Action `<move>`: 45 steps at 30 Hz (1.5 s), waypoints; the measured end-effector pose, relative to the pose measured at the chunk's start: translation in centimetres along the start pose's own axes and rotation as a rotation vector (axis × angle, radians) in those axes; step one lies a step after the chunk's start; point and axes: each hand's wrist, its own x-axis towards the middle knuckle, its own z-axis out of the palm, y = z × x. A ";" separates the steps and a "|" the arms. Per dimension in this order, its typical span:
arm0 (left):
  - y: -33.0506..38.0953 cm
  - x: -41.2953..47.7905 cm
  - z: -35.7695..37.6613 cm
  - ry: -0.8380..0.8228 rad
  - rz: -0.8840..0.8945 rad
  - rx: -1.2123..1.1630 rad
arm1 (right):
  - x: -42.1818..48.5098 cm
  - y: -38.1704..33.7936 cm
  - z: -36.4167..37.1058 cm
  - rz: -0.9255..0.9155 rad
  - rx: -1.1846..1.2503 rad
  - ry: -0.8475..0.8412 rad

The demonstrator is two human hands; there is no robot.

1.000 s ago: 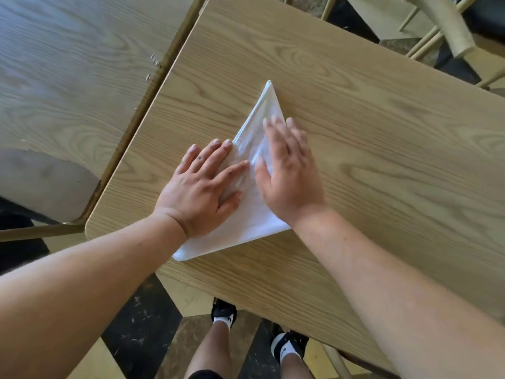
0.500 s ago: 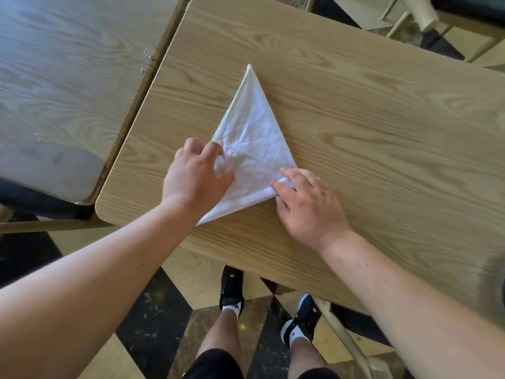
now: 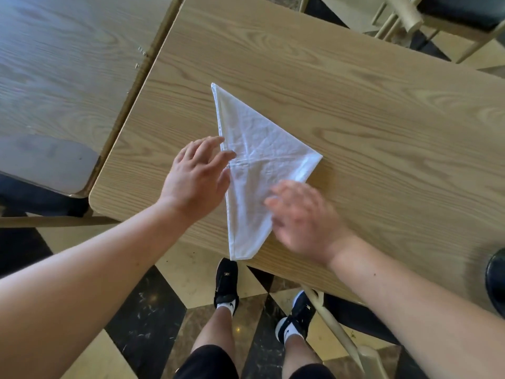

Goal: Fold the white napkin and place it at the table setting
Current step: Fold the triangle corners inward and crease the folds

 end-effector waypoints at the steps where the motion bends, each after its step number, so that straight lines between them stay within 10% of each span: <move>1: -0.6 0.3 0.5 -0.013 0.050 0.001 | -0.4 -1.2 0.3 -0.062 0.007 -0.063; 7: -2.1 -0.2 2.5 0.018 0.118 -0.028 | -1.7 -4.5 2.6 -0.114 -0.037 -0.277; 28: -2.1 -0.7 2.4 0.092 0.194 0.008 | -4.1 -5.2 3.4 -0.230 0.094 -0.090; 45: -2.3 -0.8 2.3 0.116 0.079 -0.043 | 7.6 -1.8 -1.7 0.205 0.460 -0.070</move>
